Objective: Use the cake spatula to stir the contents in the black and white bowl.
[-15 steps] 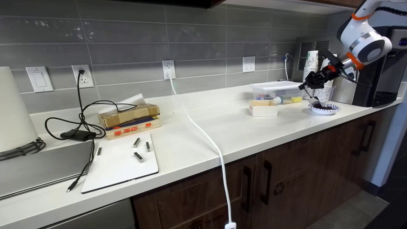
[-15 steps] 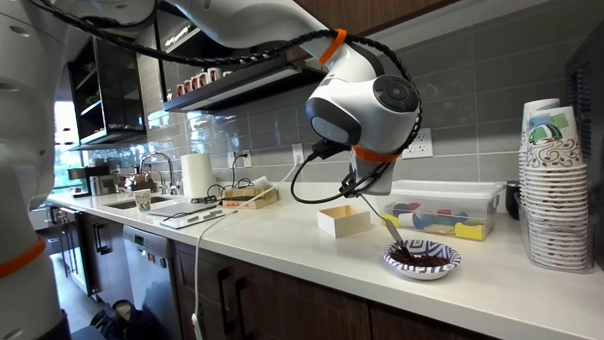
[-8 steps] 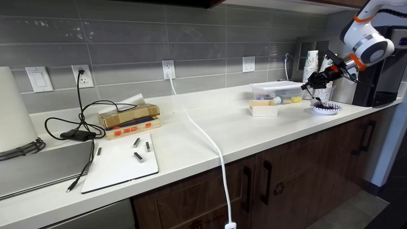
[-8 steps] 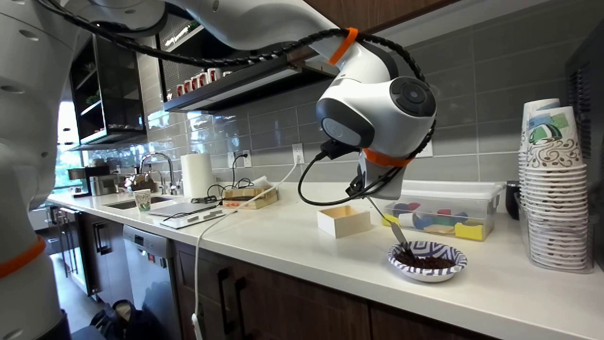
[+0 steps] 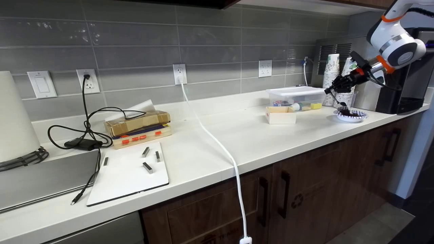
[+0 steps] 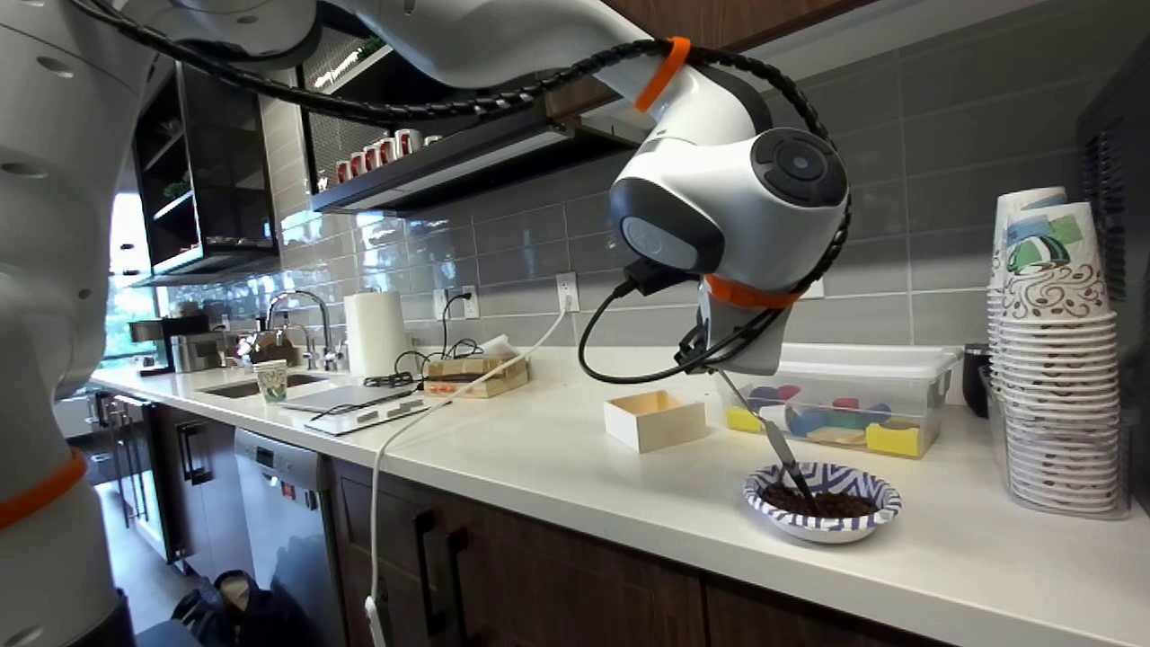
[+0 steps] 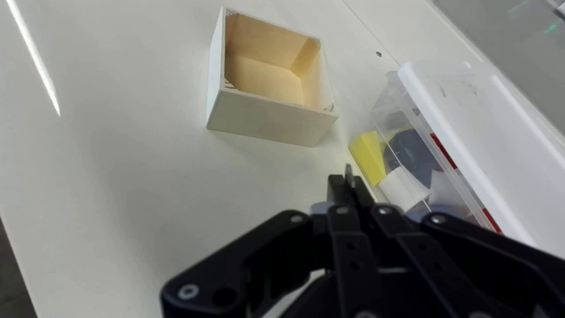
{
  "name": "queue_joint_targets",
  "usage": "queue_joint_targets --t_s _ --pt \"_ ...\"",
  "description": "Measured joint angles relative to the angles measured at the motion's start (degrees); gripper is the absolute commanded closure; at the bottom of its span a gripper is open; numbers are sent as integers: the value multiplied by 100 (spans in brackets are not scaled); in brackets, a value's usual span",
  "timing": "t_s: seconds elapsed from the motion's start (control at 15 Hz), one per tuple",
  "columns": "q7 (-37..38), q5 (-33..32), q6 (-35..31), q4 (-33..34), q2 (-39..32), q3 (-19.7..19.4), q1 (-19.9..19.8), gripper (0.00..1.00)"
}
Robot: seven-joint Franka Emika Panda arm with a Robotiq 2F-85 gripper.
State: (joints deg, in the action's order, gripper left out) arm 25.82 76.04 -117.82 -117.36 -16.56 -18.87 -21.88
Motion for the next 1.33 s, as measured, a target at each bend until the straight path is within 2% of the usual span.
queue_joint_targets --t_s 0.8,1.33 --pt "-833 547 -173 429 -399 255 25 99" --pt "-1196 634 514 859 -626 510 49 99"
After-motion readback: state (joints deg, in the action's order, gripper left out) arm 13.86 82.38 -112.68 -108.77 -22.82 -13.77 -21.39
